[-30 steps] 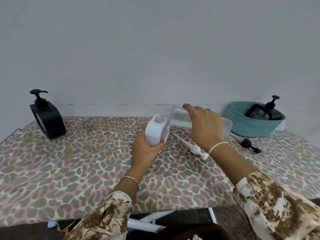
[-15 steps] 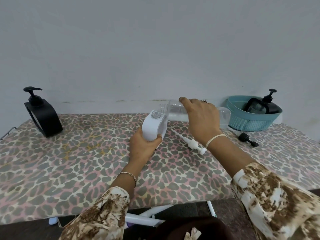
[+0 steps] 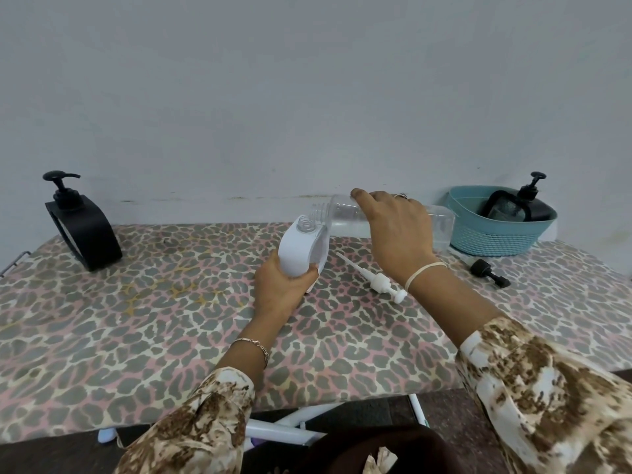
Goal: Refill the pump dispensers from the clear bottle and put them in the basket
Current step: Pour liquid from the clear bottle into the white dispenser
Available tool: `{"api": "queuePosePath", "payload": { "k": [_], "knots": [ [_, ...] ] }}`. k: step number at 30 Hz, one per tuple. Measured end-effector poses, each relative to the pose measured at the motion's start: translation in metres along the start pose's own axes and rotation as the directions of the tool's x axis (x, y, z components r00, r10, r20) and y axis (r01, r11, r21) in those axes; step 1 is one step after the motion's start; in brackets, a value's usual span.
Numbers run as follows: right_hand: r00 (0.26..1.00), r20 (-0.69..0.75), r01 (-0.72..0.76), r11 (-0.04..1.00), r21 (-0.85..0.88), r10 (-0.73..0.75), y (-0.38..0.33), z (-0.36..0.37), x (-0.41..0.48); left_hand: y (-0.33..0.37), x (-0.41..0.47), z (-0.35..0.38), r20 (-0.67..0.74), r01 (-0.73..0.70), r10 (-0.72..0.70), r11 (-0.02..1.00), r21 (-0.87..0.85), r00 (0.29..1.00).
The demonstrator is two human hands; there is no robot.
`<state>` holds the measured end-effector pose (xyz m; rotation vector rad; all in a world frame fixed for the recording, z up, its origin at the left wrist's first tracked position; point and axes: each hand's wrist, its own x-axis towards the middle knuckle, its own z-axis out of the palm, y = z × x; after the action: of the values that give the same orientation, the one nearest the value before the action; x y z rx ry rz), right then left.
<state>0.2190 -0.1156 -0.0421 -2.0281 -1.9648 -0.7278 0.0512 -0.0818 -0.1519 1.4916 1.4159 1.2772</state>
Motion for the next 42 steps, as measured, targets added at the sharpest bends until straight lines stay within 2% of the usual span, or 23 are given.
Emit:
{"api": "queuePosePath", "payload": {
  "k": [19,42],
  "knots": [
    [0.999,-0.044,0.031,0.999,-0.043,-0.033,0.0005,0.0014,0.0005,0.0001,-0.0011,-0.0018,0.011,-0.020,0.021,0.999,-0.043,1.000],
    [0.999,-0.038,0.030,0.998,-0.052,-0.032,0.0005,0.0034,-0.0013,-0.0016,0.0026,-0.0018,0.047,0.040,-0.036,0.996,-0.075,0.998]
  ]
}}
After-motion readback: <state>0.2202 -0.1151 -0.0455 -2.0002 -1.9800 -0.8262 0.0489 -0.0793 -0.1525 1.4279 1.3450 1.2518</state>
